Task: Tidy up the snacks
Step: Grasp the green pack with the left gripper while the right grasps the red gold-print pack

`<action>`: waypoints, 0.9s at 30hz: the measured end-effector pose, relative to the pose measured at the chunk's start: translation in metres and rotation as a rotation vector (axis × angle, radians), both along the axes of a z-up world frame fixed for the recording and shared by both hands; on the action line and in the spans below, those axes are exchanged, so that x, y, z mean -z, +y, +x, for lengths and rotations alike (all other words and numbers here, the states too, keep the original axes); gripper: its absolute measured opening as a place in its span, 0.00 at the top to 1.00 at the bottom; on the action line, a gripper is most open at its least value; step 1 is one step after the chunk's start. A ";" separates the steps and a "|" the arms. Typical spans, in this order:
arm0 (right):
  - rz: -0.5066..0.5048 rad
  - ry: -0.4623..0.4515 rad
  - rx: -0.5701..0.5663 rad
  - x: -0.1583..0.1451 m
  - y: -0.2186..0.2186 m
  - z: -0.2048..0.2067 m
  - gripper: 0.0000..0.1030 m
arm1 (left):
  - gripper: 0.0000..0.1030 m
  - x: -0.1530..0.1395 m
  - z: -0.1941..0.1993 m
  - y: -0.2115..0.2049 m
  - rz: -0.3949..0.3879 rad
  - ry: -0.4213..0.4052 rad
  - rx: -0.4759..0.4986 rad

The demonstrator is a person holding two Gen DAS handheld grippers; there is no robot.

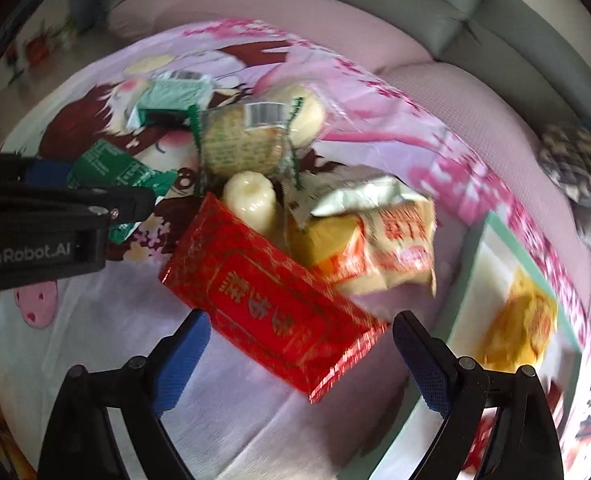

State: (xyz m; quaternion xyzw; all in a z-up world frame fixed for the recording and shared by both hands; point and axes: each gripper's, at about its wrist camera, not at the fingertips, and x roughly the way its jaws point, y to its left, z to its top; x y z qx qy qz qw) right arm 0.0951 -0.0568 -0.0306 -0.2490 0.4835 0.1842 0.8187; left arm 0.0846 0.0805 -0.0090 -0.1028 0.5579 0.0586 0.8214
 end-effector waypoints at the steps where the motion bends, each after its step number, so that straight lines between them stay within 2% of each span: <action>1: -0.007 0.003 -0.021 0.001 0.001 0.002 0.09 | 0.35 0.000 0.000 0.001 -0.001 0.002 -0.004; 8: 0.007 0.049 -0.140 0.008 0.014 0.012 0.09 | 0.35 0.001 0.000 0.002 -0.001 0.002 -0.008; 15: 0.044 0.106 -0.127 0.014 0.015 0.018 0.13 | 0.35 0.001 0.000 0.002 0.000 0.005 -0.010; 18: 0.095 0.152 -0.106 0.018 0.011 0.020 0.16 | 0.35 0.001 0.001 0.001 -0.002 0.003 -0.005; 27: 0.151 0.189 -0.061 0.021 0.001 0.008 0.21 | 0.35 0.000 -0.001 0.000 -0.004 0.004 0.003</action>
